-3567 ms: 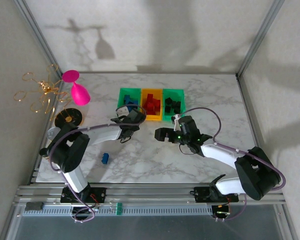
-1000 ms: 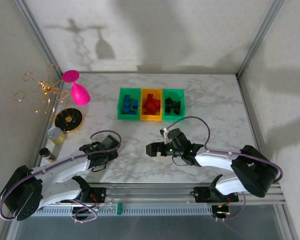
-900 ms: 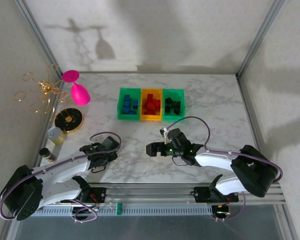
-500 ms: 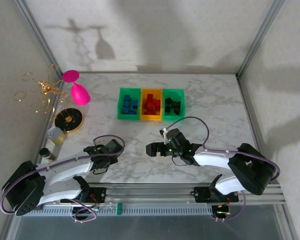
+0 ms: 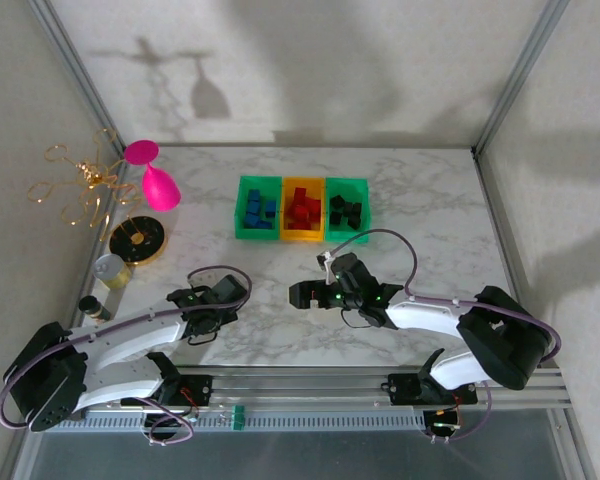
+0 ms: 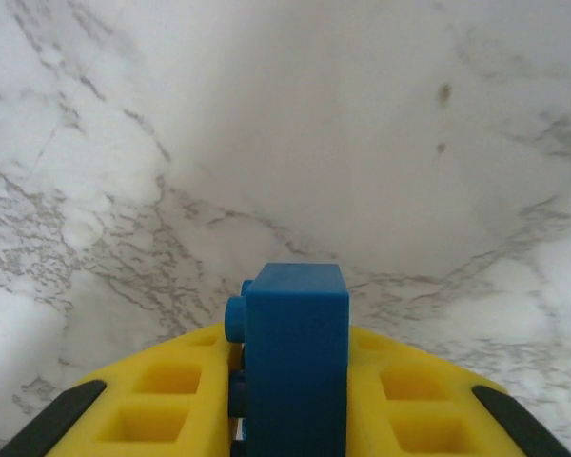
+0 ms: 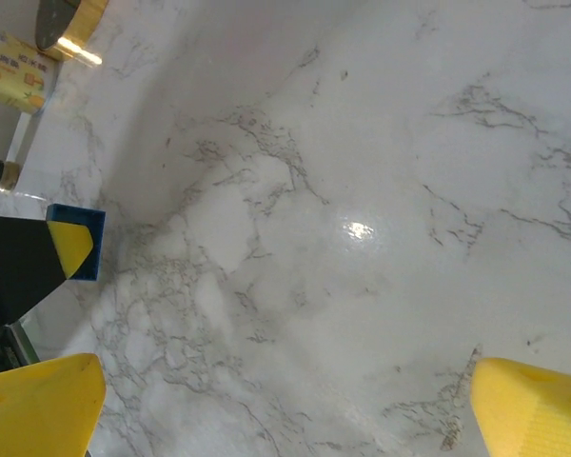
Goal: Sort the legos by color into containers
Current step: Pick up the lego from the bottom-left of the table, then place the lego in the container.
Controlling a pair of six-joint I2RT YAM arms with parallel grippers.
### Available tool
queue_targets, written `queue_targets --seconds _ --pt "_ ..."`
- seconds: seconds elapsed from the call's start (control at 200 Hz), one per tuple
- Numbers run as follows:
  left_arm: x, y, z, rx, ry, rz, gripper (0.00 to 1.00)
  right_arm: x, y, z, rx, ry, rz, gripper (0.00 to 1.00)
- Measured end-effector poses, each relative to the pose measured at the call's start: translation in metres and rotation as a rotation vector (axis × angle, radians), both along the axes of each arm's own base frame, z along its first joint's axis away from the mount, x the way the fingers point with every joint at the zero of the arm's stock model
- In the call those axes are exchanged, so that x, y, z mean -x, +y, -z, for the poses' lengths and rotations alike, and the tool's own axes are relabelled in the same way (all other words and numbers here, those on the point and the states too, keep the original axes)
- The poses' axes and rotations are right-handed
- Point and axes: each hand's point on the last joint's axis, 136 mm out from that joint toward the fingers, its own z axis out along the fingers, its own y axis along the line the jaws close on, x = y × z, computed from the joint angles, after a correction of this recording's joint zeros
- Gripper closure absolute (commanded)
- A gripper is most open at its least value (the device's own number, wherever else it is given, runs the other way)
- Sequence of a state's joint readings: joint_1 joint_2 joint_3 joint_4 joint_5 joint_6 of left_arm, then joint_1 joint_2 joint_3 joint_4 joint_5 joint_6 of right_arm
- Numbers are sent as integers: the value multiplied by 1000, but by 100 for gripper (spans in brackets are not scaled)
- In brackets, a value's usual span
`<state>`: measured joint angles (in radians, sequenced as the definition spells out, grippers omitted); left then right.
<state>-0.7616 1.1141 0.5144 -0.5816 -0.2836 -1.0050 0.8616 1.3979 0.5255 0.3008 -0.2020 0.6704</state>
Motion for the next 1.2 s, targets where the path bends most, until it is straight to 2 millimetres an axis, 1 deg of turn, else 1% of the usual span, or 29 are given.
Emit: queue_targets --seconds 0.075,0.155,0.245,0.33,0.4,0.481,0.546,0.651,0.741,0.871,0.981,1.091,1.146,1.196 --pt "-7 -6 -12 19 -30 8 89 -2 -2 -5 -9 -7 7 1" --pt "-17 -13 -28 34 -68 16 90 -8 -7 -16 -31 -22 32 1" --pt "-33 -22 -53 41 -126 27 90 -19 -16 -29 -57 -39 75 1" --pt "-53 -35 -79 31 -183 46 90 -30 -28 -39 -67 -62 127 1" --pt "-74 -47 -99 18 -222 58 90 -37 -37 -44 -67 -71 161 1" --pt "-98 -62 -113 0 -253 74 90 -44 -50 -49 -62 -79 203 1" --pt "-118 -71 -119 -19 -269 82 90 -50 -61 -56 -63 -94 244 1" --pt "-149 -80 -119 -51 -270 87 90 -58 -78 -66 -61 -114 302 1" --pt "-175 -83 -115 -77 -268 85 90 -64 -91 -76 -68 -127 342 1" --pt "-211 -79 -101 -121 -253 77 89 -70 -105 -86 -83 -144 383 1" --pt "-245 -79 -88 -155 -240 78 88 -73 -110 -87 -88 -142 392 1" --pt "-274 -83 -75 -183 -231 89 82 -74 -112 -87 -92 -140 395 1" --pt "-284 -84 -71 -192 -227 92 78 -74 -112 -87 -94 -137 393 1" --pt "-291 -85 -67 -194 -224 96 73 -74 -112 -87 -97 -135 389 1"
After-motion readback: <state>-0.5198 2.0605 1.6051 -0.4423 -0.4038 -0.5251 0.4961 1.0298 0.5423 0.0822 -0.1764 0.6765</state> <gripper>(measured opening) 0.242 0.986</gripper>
